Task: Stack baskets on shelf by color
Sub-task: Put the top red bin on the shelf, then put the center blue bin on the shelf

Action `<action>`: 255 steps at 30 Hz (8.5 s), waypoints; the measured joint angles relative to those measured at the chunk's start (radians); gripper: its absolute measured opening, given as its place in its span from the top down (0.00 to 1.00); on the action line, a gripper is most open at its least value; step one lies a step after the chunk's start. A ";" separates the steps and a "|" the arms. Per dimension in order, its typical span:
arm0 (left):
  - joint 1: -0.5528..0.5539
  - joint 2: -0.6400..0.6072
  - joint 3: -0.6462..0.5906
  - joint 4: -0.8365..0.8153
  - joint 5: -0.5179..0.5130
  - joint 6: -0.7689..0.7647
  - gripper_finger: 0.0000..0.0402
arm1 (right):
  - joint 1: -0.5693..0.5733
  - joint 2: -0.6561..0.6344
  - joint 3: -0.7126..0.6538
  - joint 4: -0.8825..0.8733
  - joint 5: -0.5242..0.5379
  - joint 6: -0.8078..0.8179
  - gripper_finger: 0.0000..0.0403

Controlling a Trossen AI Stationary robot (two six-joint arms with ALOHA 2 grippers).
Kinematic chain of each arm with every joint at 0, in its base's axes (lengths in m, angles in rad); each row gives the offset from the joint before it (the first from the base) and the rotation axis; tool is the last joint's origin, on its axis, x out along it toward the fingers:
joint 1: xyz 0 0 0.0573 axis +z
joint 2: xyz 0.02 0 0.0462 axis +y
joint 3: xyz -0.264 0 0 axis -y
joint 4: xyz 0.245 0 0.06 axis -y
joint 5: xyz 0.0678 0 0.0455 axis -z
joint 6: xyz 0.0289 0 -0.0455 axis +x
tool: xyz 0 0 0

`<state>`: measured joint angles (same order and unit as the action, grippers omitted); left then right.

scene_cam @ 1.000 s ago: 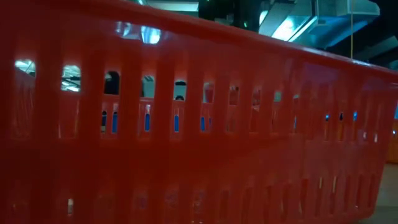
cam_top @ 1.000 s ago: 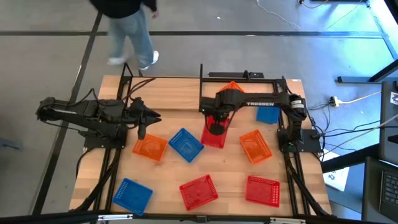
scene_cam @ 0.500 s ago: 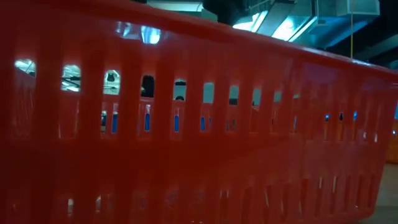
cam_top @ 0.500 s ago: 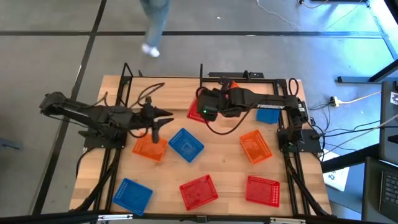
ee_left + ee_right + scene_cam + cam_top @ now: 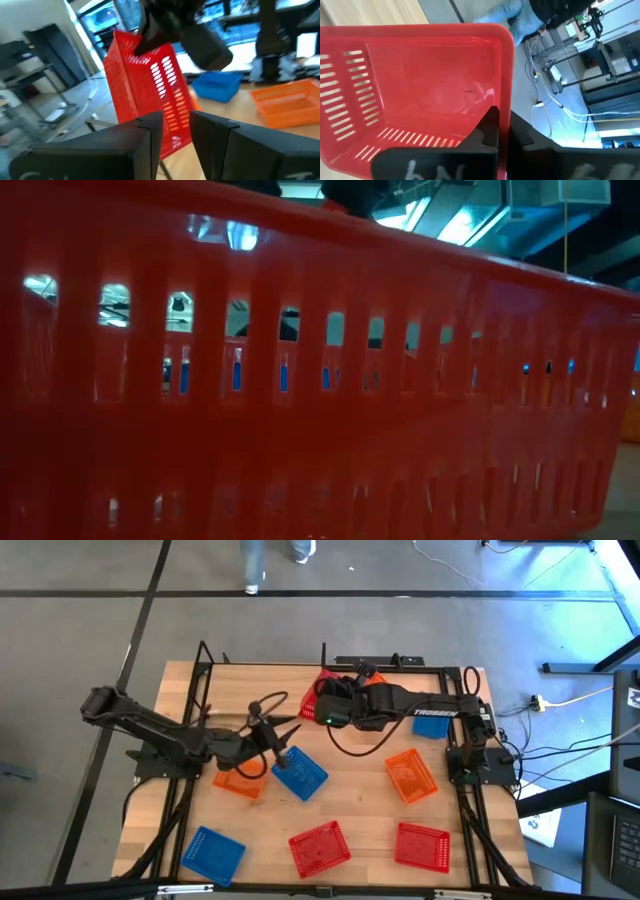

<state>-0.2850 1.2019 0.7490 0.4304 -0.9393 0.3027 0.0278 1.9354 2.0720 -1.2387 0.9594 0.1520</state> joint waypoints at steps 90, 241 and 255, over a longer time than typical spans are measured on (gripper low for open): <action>0.330 -0.206 0.521 -1.307 -0.086 -0.819 1.00 | 0.142 -0.127 0.283 0.004 -0.070 -0.209 0.71; -0.082 -0.403 0.361 -1.398 0.643 -0.624 0.85 | -0.061 0.501 0.244 -0.065 -1.121 0.423 0.71; -0.082 -0.402 0.361 -1.481 0.642 -0.536 0.85 | -0.077 0.547 0.244 -0.023 -1.155 0.418 0.71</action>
<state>-0.3672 0.7994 1.1103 -1.0504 -0.2973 -0.2329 -0.0496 2.4820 2.3159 -1.2615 -0.1959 0.5700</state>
